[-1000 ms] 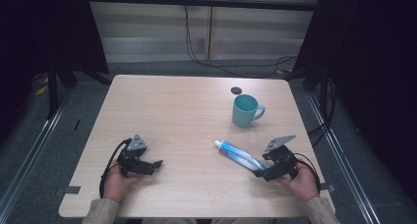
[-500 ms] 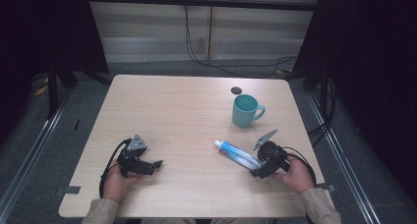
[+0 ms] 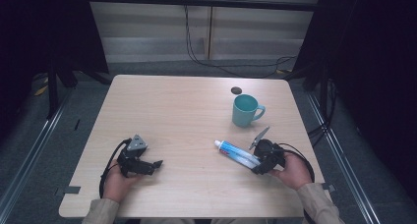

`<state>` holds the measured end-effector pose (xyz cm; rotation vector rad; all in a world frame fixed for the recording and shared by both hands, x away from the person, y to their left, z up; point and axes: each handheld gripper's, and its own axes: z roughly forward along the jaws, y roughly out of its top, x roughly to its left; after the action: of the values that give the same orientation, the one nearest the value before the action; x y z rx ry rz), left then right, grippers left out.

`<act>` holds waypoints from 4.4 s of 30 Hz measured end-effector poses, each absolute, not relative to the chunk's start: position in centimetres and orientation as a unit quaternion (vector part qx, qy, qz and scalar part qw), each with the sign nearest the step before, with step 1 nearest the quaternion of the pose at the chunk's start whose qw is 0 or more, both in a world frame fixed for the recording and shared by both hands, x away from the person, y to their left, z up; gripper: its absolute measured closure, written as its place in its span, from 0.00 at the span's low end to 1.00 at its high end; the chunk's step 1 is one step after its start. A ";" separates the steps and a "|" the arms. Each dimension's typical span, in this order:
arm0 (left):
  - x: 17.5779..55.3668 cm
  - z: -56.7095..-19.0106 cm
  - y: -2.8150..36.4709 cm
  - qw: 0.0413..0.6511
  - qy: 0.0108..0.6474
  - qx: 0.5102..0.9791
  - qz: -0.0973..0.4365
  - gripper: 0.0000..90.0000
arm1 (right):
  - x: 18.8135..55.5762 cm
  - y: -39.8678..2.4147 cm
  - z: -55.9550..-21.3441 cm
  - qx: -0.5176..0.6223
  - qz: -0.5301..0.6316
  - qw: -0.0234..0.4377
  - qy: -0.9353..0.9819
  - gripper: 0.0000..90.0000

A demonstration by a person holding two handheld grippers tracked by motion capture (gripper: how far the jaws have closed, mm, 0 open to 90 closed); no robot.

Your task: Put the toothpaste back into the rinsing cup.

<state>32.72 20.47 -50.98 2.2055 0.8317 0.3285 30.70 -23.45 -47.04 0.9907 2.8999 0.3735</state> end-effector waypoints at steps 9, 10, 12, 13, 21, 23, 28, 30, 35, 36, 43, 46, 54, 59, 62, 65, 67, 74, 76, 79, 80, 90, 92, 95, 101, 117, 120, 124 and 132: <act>32.7 -51.0 20.4 0.370 0.320 0.863 0.124 0.13 | 30.9 -23.1 -46.3 0.312 0.102 0.029 0.944 0.83; 32.8 -51.0 20.5 0.369 0.318 0.864 0.127 0.12 | 30.7 -23.1 -46.3 0.309 0.104 0.033 0.945 0.83; 32.8 -51.0 20.5 0.369 0.318 0.864 0.126 0.12 | 30.6 -23.1 -46.2 0.310 0.104 0.039 0.944 0.84; 32.8 -51.0 20.4 0.367 0.317 0.865 0.126 0.11 | 30.6 -23.2 -46.2 0.308 0.109 0.039 0.944 0.84; 33.0 -50.6 20.2 0.352 0.310 0.876 0.115 0.10 | 30.5 -23.0 -45.2 0.289 0.106 0.061 0.949 0.84; 33.0 -50.3 20.0 0.347 0.299 0.882 0.111 0.16 | 30.6 -23.0 -45.0 0.287 0.108 0.061 0.950 0.84; 32.8 -49.6 19.5 0.336 0.278 0.893 0.114 0.19 | 30.6 -22.8 -44.1 0.284 0.108 0.067 0.950 0.84; 32.8 -49.2 19.0 0.328 0.267 0.900 0.108 0.19 | 30.7 -22.7 -43.8 0.280 0.106 0.070 0.952 0.84; 32.8 -47.8 17.1 0.313 0.226 0.916 0.108 0.20 | 31.0 -22.2 -43.0 0.268 0.101 0.072 0.955 0.84; 32.8 -47.8 17.1 0.313 0.226 0.916 0.108 0.20 | 31.0 -22.2 -43.0 0.268 0.101 0.072 0.955 0.84; 33.2 -45.5 13.9 0.309 0.181 0.927 0.110 0.20 | 31.1 -21.1 -42.1 0.253 0.099 0.070 0.960 0.84; 33.5 -44.8 12.7 0.305 0.169 0.931 0.110 0.20 | 31.2 -20.7 -41.8 0.241 0.099 0.072 0.963 0.84; 33.8 -44.0 9.8 0.298 0.141 0.938 0.105 0.21 | 31.0 -19.4 -41.7 0.226 0.095 0.070 0.967 0.85; 33.9 -44.3 8.0 0.282 0.121 0.947 0.098 0.22 | 30.9 -18.9 -41.7 0.209 0.099 0.068 0.971 0.85; 33.9 -44.2 7.2 0.278 0.109 0.950 0.096 0.22 | 31.0 -18.7 -41.6 0.206 0.099 0.066 0.971 0.85; 33.9 -44.1 5.5 0.271 0.088 0.954 0.094 0.22 | 30.9 -18.3 -41.2 0.198 0.098 0.065 0.973 0.85; 33.8 -44.1 4.7 0.267 0.080 0.955 0.096 0.22 | 30.8 -18.2 -41.0 0.196 0.103 0.064 0.973 0.85; 34.0 -44.3 3.3 0.261 0.061 0.959 0.094 0.26 | 30.8 -17.8 -40.7 0.183 0.115 0.064 0.974 0.85; 34.1 -44.3 3.1 0.260 0.057 0.960 0.091 0.27 | 30.9 -17.8 -40.6 0.176 0.114 0.068 0.975 0.85; 34.1 -44.5 2.9 0.264 0.052 0.959 0.090 0.29 | 30.8 -17.7 -40.5 0.177 0.113 0.066 0.976 0.85; 34.1 -44.7 2.9 0.261 0.053 0.960 0.091 0.33 | 30.8 -17.6 -40.4 0.173 0.117 0.065 0.976 0.85; 33.9 -45.0 2.7 0.236 0.026 0.968 0.083 0.58 | 30.9 -17.1 -40.0 0.148 0.123 0.070 0.979 0.84; 33.9 -44.9 2.5 0.225 0.035 0.970 0.082 0.61 | 30.9 -16.9 -40.0 0.142 0.121 0.068 0.980 0.83; 34.0 -44.6 2.7 0.226 0.053 0.970 0.072 0.63 | 31.3 -17.1 -39.9 0.138 0.135 0.064 0.979 0.81; 34.0 -44.3 3.2 0.232 0.050 0.968 0.077 0.63 | 31.5 -17.4 -39.8 0.145 0.155 0.054 0.976 0.80; 33.5 -44.7 2.2 0.217 0.008 0.972 0.089 0.55 | 31.3 -17.7 -39.7 0.132 0.151 0.055 0.978 0.84; 33.4 -44.5 1.9 0.220 0.010 0.971 0.090 0.54 | 31.4 -17.6 -39.6 0.123 0.154 0.057 0.979 0.84; 33.2 -44.3 1.7 0.208 -0.002 0.973 0.096 0.63 | 31.4 -17.5 -39.4 0.121 0.155 0.056 0.979 0.82; 33.1 -44.2 2.5 0.201 0.005 0.975 0.098 0.74 | 31.8 -18.6 -39.3 0.173 0.192 0.086 0.962 0.48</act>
<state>33.10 2.47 -44.24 2.7221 0.0130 0.2733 31.79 -18.60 -39.27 0.5156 2.8675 0.5736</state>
